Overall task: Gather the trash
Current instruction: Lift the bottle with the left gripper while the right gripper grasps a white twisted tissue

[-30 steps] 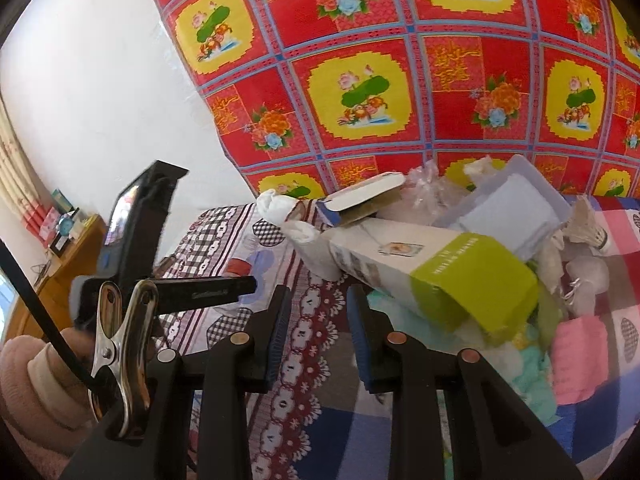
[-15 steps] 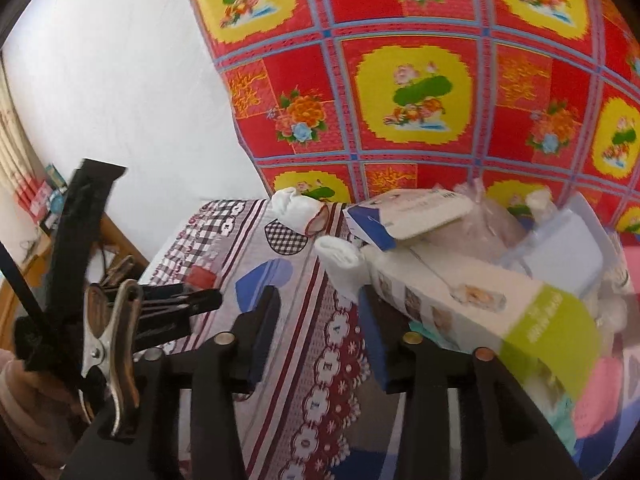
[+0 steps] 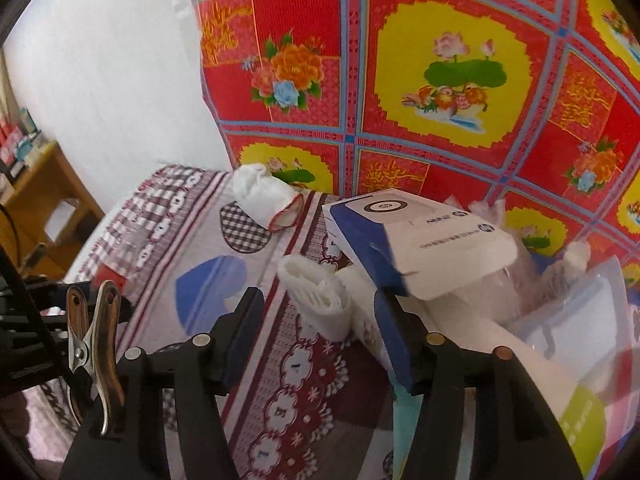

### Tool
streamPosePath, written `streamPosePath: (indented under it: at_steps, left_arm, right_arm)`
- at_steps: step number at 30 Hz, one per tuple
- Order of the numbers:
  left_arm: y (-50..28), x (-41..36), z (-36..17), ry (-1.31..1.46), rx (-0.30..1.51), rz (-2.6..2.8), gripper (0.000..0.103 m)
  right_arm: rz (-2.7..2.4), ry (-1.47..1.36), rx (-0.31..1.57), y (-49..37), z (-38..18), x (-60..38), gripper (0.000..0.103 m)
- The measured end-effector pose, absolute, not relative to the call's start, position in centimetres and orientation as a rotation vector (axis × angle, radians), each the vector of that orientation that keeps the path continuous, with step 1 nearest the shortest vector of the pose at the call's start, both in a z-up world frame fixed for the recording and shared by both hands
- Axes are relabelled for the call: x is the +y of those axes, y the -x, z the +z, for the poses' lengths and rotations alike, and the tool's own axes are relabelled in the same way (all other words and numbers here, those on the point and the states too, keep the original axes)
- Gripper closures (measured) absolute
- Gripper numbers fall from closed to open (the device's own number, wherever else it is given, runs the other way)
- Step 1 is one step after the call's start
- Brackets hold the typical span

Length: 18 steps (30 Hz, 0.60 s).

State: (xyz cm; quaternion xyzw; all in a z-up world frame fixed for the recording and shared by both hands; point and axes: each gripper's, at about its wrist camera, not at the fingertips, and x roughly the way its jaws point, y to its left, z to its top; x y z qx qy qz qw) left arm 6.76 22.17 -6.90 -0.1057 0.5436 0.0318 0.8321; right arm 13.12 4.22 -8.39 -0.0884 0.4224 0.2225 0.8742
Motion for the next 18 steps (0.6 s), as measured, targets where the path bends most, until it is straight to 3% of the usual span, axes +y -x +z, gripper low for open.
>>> streamPosePath:
  at_steps: [8, 13, 18]
  left_arm:
    - [-6.5, 22.7, -7.1, 0.227, 1.151, 0.062, 0.071]
    - [-6.3, 23.0, -7.0, 0.231, 1.147, 0.062, 0.071]
    - [-6.0, 23.3, -6.7, 0.228, 1.136, 0.046, 0.071]
  right_arm:
    - [0.467, 0.237, 0.876, -13.9, -9.3, 5.2, 0.046]
    - [0.457, 0.257, 0.875, -13.6, -9.6, 5.6, 0.078]
    - [0.472, 0.187, 0.887, -12.9, -9.5, 5.1, 0.089]
